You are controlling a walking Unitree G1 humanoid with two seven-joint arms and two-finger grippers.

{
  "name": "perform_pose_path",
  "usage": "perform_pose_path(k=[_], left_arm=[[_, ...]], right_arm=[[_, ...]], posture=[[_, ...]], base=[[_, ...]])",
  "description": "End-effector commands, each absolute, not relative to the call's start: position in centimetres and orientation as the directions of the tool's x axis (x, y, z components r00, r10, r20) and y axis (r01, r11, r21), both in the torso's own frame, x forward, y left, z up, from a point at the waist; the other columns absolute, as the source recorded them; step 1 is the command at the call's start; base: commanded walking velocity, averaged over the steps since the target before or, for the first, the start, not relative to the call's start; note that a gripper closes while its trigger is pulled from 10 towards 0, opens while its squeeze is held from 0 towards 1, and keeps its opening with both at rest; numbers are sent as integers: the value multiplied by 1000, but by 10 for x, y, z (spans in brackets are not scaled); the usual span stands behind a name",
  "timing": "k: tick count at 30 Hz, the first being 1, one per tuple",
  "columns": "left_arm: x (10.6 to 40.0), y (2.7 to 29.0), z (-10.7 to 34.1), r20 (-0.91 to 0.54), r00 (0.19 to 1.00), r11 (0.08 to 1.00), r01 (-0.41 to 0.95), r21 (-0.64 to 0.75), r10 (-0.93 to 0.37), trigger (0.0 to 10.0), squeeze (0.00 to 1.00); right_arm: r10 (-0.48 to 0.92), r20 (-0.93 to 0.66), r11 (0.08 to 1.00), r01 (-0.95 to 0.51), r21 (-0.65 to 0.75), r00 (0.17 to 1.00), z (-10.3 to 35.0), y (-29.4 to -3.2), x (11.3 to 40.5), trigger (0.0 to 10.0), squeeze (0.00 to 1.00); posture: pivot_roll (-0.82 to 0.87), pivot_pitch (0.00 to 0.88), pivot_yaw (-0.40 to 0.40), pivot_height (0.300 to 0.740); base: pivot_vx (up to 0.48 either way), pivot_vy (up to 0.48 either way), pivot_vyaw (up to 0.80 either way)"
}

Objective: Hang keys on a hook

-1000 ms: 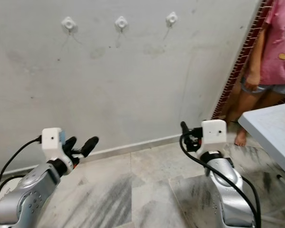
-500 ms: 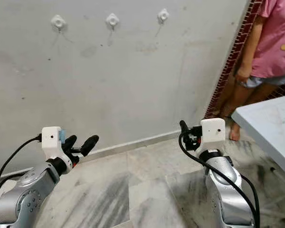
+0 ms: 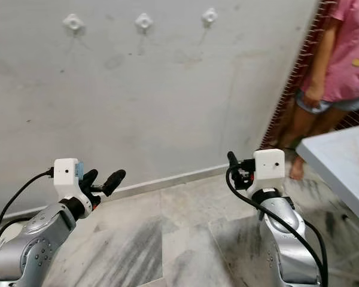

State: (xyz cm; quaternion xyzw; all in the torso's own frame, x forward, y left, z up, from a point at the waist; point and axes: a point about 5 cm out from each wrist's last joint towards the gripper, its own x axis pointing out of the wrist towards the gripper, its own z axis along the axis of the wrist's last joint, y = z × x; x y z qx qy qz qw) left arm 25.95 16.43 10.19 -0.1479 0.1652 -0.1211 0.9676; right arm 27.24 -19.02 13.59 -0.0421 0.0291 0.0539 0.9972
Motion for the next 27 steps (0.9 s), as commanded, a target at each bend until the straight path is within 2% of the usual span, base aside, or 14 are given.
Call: perform_pose_path(k=[1,22,27], left_arm=[[262,160,105,-277,912,923,209,-323,-303,10000,0],[265,165,105,-283,915,926,189,-327,-286,10000,0],[271,170,113,-247,927,922,189,-338,-281,10000,0]], right_arm=[[90,-71,992,-96,-85,993,136,-195,272,10000,0],[81,-73,992,-87,-89,994,135,-196,272,10000,0],[73,-72,993,-79,-86,995,135,-196,271,10000,0]], posture=[[-1,0,9,740],[-5,0,18,740],[-7,0,21,740]], base=[[0,0,-800],[0,0,-800],[0,0,-701]])
